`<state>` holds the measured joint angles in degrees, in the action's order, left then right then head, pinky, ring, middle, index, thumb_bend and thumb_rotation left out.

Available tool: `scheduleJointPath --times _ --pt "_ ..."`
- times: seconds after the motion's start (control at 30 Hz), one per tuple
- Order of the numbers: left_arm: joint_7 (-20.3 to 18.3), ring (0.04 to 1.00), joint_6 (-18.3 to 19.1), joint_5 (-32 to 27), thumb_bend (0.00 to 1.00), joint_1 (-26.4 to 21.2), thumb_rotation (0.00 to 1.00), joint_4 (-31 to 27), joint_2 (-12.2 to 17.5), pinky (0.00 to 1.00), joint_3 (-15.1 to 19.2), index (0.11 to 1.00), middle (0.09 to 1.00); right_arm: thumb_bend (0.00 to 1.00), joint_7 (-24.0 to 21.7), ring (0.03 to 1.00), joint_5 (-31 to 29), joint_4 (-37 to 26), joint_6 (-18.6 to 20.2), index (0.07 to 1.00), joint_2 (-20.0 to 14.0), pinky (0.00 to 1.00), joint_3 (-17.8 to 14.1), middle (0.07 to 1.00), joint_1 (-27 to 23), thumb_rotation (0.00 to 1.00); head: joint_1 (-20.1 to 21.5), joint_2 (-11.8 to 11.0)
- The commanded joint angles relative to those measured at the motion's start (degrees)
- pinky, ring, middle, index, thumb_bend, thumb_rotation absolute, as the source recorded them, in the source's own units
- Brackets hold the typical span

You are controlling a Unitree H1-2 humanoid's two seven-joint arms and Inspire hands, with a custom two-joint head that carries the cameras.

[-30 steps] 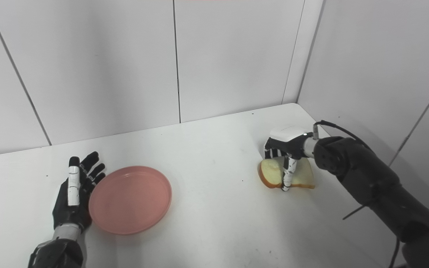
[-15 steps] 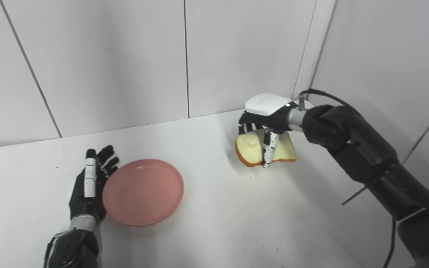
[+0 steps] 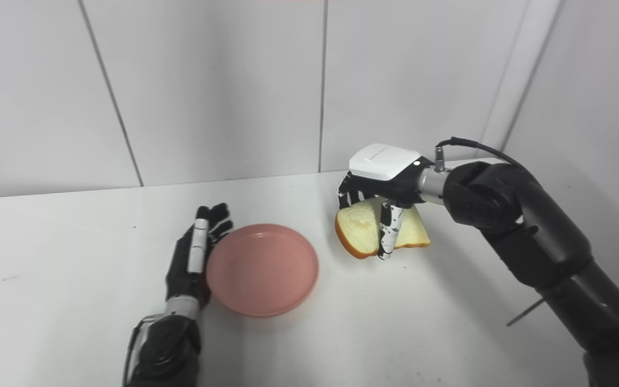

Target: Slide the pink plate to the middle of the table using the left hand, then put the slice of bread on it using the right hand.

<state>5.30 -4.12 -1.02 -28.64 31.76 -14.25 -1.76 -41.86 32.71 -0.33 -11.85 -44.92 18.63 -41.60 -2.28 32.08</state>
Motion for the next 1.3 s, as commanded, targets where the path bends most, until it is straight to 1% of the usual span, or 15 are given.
scheduleJointPath --times 0.0,0.03,0.07,0.23,0.33,0.4,0.47,0.5,0.53,0.6,0.73,0.87,0.97,1.17,1.27 --pt "0.8 0.834 0.2 -0.3 0.80 0.3 0.88 3.3 -1.3 0.81 0.2 0.719 0.854 0.52 1.2 0.428 0.5 0.3 -2.5 0.491 0.7 0.36 -0.1 0.508 -3.8 0.00 -1.6 -0.3" --pt "0.9 0.834 -0.5 -0.2 0.79 0.0 0.87 4.0 -1.5 0.79 0.3 0.718 0.857 0.52 1.4 0.426 0.5 0.6 -2.9 0.496 1.3 0.36 0.2 0.504 -4.1 0.00 -1.6 -0.3" --pt "1.0 0.835 -1.2 -0.2 0.78 -0.3 0.87 4.9 -1.7 0.78 0.3 0.718 0.858 0.52 1.7 0.425 0.3 0.9 -3.3 0.498 2.0 0.35 0.3 0.502 -4.2 0.00 -2.8 -0.6" --pt "1.4 0.844 -4.5 -0.7 0.80 -1.6 0.84 9.2 -2.5 0.81 0.9 0.717 0.862 0.52 2.7 0.427 -0.2 2.4 -4.1 0.489 6.4 0.34 0.7 0.508 -4.6 0.00 -5.5 -1.8" --pt "2.1 0.840 -5.5 0.0 0.79 -2.0 0.84 10.6 -2.6 0.82 0.8 0.724 0.858 0.52 2.5 0.430 0.7 2.7 -3.3 0.481 8.7 0.34 1.2 0.515 -5.0 0.00 -6.3 -2.3" --pt "2.3 0.848 -6.3 -0.1 0.79 -2.4 0.84 11.6 -2.7 0.83 1.0 0.724 0.858 0.52 2.5 0.445 1.2 3.0 -2.7 0.458 10.2 0.39 1.5 0.528 -5.3 0.00 -6.7 -2.5" --pt "2.2 0.852 -7.0 -0.5 0.79 -2.6 0.83 12.5 -2.8 0.84 1.3 0.728 0.857 0.52 2.7 0.441 1.6 3.1 -2.1 0.466 11.4 0.38 1.5 0.523 -5.3 0.00 -6.9 -2.7" --pt "2.4 0.854 -7.2 -0.2 0.79 -2.6 0.83 12.6 -2.7 0.85 1.2 0.730 0.857 0.52 2.7 0.439 1.8 3.1 -1.5 0.470 12.3 0.37 1.6 0.520 -5.4 0.00 -6.9 -2.8" --pt "2.7 0.843 -7.2 0.2 0.79 -2.5 0.84 12.6 -2.6 0.83 1.1 0.728 0.848 0.52 2.7 0.431 1.9 3.2 -1.1 0.486 13.1 0.36 1.6 0.507 -5.4 0.00 -6.8 -2.8" --pt "3.1 0.846 -7.2 1.0 0.78 -2.3 0.85 12.5 -2.4 0.84 0.7 0.733 0.846 0.52 2.8 0.426 2.2 3.7 -0.8 0.498 14.5 0.35 1.7 0.495 -5.7 0.00 -6.8 -2.8" --pt "3.1 0.836 -6.9 1.0 0.80 -2.1 0.87 11.8 -2.4 0.85 1.0 0.735 0.835 0.52 4.2 0.427 1.5 6.3 -3.3 0.505 15.6 0.36 1.6 0.486 -6.0 0.00 -6.8 -2.7" --pt "2.5 0.830 -6.8 0.1 0.80 -2.0 0.86 11.6 -2.7 0.80 1.5 0.738 0.835 0.52 4.1 0.423 2.3 7.0 -2.6 0.509 16.1 0.35 2.2 0.486 -6.0 0.00 -6.8 -2.6" --pt "2.1 0.828 -6.9 -0.3 0.78 -2.0 0.84 11.8 -2.7 0.79 1.7 0.728 0.834 0.52 4.6 0.424 2.9 7.6 -2.7 0.502 16.6 0.34 2.6 0.494 -5.7 0.00 -6.8 -2.6" --pt "2.5 0.830 -6.8 0.6 0.79 -2.0 0.85 11.8 -2.5 0.79 1.4 0.731 0.842 0.52 6.1 0.425 4.6 8.9 -3.3 0.503 17.2 0.34 3.4 0.493 -5.4 0.00 -6.5 -2.6" --pt "2.5 0.821 -7.2 0.6 0.78 -2.1 0.85 12.0 -2.5 0.78 1.4 0.723 0.831 0.52 7.8 0.430 5.7 10.1 -4.5 0.497 17.1 0.35 4.1 0.498 -5.3 0.00 -6.5 -2.6"
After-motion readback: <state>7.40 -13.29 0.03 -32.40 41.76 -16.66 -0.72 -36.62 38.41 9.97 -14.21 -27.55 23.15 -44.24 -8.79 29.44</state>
